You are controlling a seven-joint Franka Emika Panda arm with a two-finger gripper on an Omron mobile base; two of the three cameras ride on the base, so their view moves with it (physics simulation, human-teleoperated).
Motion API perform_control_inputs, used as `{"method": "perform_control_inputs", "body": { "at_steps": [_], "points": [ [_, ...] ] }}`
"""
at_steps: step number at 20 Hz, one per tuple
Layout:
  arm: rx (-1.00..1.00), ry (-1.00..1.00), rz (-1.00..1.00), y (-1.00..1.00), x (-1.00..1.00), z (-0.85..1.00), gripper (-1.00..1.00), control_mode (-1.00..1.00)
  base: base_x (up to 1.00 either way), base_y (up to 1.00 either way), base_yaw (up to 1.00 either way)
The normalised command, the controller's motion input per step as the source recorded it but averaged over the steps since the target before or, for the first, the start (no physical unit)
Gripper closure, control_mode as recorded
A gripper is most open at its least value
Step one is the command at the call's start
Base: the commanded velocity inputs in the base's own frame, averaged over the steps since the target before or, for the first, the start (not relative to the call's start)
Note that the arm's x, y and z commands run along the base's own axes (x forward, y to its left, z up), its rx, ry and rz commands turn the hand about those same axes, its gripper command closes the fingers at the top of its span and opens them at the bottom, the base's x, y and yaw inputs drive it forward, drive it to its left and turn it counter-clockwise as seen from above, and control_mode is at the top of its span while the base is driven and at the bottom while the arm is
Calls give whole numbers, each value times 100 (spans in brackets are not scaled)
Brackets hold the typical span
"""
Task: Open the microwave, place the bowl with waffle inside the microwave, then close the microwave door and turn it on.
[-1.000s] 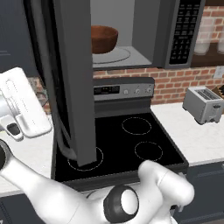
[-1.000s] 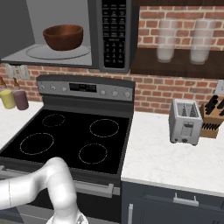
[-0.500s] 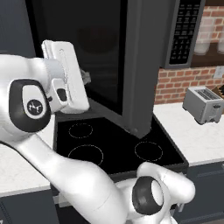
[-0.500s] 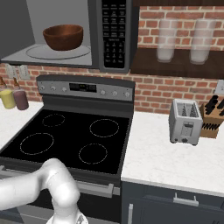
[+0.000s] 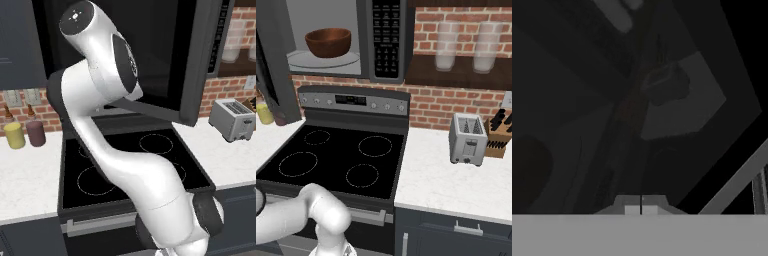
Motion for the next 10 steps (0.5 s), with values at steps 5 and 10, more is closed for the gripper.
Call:
{"method": "perform_control_inputs", "body": {
  "at_steps": [5, 10],
  "points": [
    [4, -21, 39, -58, 92, 0, 100, -100, 0, 0, 0],
    [1, -20, 26, -36, 100, 0, 100, -100, 0, 0, 0]
  ]
}}
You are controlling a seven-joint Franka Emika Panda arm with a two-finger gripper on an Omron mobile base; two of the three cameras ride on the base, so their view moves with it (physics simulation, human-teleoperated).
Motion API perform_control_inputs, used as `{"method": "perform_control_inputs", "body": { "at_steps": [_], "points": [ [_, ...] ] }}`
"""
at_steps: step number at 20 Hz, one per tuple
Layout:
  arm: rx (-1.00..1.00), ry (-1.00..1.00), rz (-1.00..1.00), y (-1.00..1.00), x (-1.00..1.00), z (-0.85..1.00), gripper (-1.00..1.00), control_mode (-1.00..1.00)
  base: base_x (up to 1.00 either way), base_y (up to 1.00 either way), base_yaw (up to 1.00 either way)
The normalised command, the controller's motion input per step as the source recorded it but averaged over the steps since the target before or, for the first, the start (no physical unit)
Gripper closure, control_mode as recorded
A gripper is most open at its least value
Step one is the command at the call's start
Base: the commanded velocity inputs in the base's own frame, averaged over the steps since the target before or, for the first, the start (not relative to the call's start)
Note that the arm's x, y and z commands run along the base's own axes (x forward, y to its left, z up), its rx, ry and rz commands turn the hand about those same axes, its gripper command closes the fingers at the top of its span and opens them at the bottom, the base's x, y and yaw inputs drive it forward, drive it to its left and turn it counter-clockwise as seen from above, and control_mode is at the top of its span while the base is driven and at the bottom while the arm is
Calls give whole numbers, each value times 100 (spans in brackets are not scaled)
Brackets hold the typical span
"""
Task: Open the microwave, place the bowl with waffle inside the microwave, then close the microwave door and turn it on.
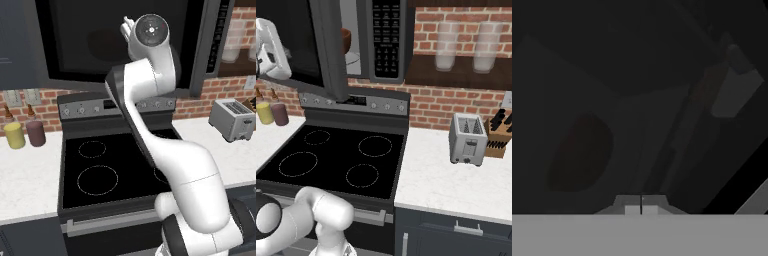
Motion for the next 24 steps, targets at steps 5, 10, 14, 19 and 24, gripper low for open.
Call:
{"method": "perform_control_inputs", "body": {
  "at_steps": [5, 10, 14, 19, 24],
  "points": [
    [0, -8, 15, -16, 100, 0, 100, -100, 0, 0, 0],
    [0, -1, 3, -2, 100, 0, 100, -100, 0, 0, 0],
    [0, 0, 0, 0, 100, 4, 100, -100, 0, 0, 0],
    [0, -1, 0, 0, 100, 2, 100, -100, 0, 0, 0],
    [0, -29, 22, -16, -49, 1, 100, -100, 0, 0, 0]
  ]
}}
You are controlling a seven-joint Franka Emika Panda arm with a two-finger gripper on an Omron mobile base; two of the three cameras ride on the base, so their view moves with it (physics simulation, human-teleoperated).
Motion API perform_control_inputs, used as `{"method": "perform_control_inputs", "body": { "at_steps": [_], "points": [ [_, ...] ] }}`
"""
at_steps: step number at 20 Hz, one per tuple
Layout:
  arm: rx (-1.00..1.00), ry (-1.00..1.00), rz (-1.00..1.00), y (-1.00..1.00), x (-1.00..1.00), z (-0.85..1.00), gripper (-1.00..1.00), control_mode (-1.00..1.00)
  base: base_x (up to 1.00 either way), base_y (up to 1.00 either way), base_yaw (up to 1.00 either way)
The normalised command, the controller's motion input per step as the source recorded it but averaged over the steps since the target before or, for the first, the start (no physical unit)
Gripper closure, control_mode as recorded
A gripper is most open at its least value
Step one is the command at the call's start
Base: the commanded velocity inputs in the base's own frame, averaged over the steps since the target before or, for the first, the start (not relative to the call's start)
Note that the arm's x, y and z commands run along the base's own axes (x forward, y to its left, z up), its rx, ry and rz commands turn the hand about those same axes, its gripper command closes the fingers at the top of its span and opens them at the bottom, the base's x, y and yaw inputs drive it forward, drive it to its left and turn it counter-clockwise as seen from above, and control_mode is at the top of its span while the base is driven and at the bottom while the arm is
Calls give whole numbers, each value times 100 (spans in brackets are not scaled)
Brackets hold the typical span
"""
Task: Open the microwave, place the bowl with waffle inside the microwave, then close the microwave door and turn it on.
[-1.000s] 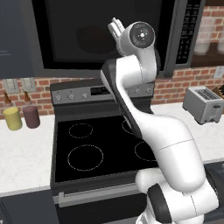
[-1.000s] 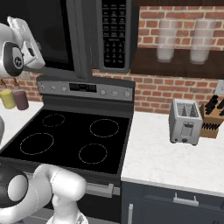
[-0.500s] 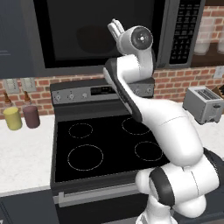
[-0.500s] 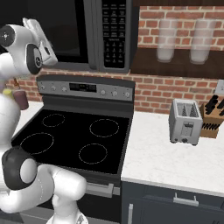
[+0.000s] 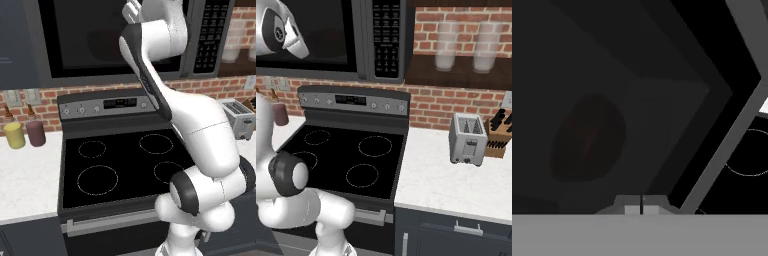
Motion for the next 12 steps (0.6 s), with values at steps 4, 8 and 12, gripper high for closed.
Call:
{"method": "perform_control_inputs", "body": {
  "at_steps": [4, 8, 12],
  "points": [
    [5, -31, 25, -40, -100, 3, 100, -100, 0, 0, 0],
    [9, -8, 15, -68, -100, -3, 100, -100, 0, 0, 0],
    [15, 10, 7, -87, -74, -15, 100, -100, 0, 0, 0]
  ]
}}
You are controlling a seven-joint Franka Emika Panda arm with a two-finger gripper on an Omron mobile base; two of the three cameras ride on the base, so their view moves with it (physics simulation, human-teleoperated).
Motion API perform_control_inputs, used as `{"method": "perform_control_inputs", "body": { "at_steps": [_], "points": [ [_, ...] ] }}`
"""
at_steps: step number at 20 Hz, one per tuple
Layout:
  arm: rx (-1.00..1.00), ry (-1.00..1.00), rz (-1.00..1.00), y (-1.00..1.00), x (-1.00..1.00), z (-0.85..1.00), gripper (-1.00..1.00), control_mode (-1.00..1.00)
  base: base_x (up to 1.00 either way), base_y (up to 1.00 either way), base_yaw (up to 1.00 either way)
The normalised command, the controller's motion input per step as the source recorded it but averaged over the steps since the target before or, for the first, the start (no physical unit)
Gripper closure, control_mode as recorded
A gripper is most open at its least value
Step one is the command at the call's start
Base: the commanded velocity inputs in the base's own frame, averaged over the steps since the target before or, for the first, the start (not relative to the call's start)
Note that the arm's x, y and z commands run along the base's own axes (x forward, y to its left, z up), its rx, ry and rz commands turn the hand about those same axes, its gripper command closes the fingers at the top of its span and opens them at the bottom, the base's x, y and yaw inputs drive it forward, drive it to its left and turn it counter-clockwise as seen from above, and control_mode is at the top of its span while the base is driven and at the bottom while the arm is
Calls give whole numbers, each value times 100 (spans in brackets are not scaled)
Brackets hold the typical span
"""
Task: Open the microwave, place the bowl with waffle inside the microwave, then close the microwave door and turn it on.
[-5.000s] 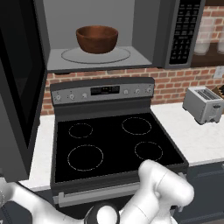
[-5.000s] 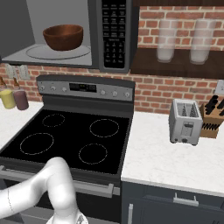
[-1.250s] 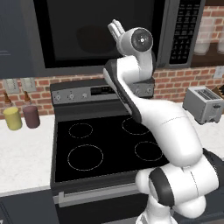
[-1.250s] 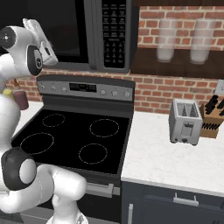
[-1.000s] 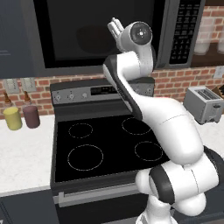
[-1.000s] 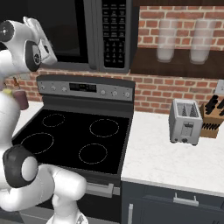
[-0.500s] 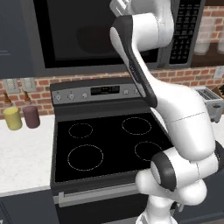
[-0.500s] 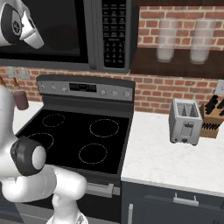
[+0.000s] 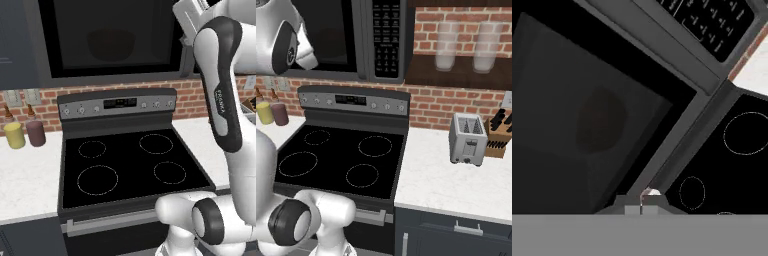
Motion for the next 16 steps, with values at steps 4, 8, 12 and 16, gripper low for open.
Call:
{"method": "perform_control_inputs", "body": {
  "at_steps": [4, 8, 12, 16],
  "points": [
    [18, 27, 6, -85, -57, -7, 100, -100, 0, 0, 0],
    [19, 21, 4, -58, -75, -1, 100, -100, 0, 0, 0],
    [16, 6, 6, -36, -95, -11, 100, -100, 0, 0, 0],
    [10, 0, 4, -18, -83, -22, 100, -100, 0, 0, 0]
  ]
}}
